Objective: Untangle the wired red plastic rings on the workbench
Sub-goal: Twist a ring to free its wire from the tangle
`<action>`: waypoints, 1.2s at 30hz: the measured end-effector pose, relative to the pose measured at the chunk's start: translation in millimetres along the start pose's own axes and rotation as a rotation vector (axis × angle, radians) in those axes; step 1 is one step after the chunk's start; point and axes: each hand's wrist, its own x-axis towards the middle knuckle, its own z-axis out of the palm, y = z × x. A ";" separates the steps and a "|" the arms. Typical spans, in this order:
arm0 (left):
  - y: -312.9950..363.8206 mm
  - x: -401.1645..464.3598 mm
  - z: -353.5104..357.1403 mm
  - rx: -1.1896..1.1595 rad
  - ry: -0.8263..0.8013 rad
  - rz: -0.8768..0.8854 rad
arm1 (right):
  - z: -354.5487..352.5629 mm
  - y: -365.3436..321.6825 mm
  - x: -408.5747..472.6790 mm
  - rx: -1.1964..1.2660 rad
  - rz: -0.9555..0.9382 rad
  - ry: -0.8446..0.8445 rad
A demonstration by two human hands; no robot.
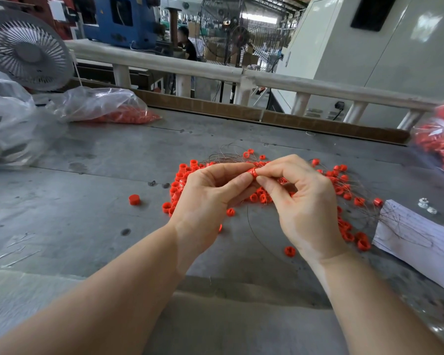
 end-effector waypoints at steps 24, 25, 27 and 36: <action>0.6 -1.0 -0.3 0.036 0.000 -0.029 | 0.3 -2.5 -0.6 -0.032 0.067 -0.023; 0.5 -1.2 -0.4 0.048 0.004 -0.019 | 0.6 -2.9 -0.7 -0.041 0.070 -0.025; 0.2 -1.3 -0.3 0.077 0.012 0.004 | 1.4 -3.5 -0.8 -0.072 0.066 -0.019; 0.1 -3.6 3.0 0.246 0.035 0.115 | 2.0 -6.0 -1.3 -0.130 0.059 0.006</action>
